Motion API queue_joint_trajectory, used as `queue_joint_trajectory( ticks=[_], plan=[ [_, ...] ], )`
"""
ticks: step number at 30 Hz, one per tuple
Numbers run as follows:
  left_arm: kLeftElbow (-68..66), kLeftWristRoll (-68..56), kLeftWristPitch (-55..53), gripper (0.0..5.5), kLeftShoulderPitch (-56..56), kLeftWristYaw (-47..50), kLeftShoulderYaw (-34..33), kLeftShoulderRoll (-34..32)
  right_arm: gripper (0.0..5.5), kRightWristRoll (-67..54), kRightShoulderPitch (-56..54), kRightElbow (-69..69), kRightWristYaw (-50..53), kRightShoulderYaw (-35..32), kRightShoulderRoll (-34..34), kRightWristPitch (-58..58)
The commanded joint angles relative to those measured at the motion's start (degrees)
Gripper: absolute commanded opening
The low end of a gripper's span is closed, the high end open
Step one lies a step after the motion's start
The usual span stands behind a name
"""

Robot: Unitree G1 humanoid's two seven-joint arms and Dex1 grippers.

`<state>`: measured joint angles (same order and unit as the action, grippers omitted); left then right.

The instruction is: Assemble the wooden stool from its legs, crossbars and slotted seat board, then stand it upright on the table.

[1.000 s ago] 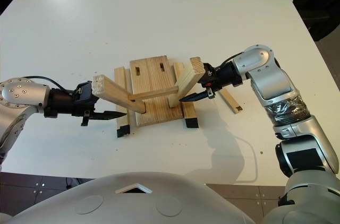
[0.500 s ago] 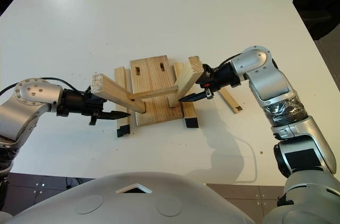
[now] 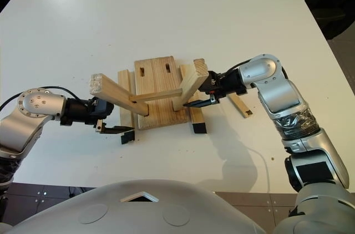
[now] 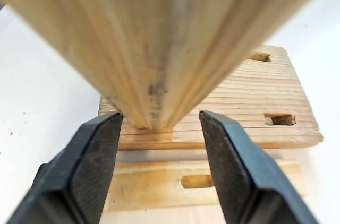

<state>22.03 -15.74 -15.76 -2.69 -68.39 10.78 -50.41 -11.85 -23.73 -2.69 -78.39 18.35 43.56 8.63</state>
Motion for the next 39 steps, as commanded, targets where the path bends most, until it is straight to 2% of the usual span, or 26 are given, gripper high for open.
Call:
queue_joint_trajectory(
  ticks=[1, 6, 11, 21, 31, 39],
  plan=[
    [-0.67, 0.43, 2.04, 3.72, 2.17, -0.62, -2.23, -2.36, 2.64, -1.52, 1.18, -1.35, -0.41, -3.37, 2.55, 0.2],
    [-4.0, 2.54, 4.58, 3.72, 3.44, 1.1, -1.83, -1.4, 2.64, -0.65, 1.72, 0.51, 2.19, -4.48, 1.47, -0.25],
    [-6.16, 0.13, 2.14, 3.72, 4.22, 3.41, -0.81, 3.43, 2.64, 1.82, 2.21, 4.22, 5.24, -1.87, -2.66, -1.78],
    [-18.28, 3.41, 6.97, 3.72, 4.25, 1.69, -0.18, 2.87, 2.64, 8.0, 2.35, 20.6, 9.42, 0.71, -8.03, -8.63],
    [-29.18, 5.15, 10.79, 3.72, 5.48, 2.51, 0.16, 2.39, 2.64, 9.67, 5.45, 28.41, 9.4, -2.59, -1.28, -14.44],
    [-34.39, 3.78, 13.15, 3.72, 9.57, 2.93, -4.42, -0.61, 2.64, 9.79, 7.96, 33.5, 11.44, -6.64, 3.54, -18.01]
  ],
)
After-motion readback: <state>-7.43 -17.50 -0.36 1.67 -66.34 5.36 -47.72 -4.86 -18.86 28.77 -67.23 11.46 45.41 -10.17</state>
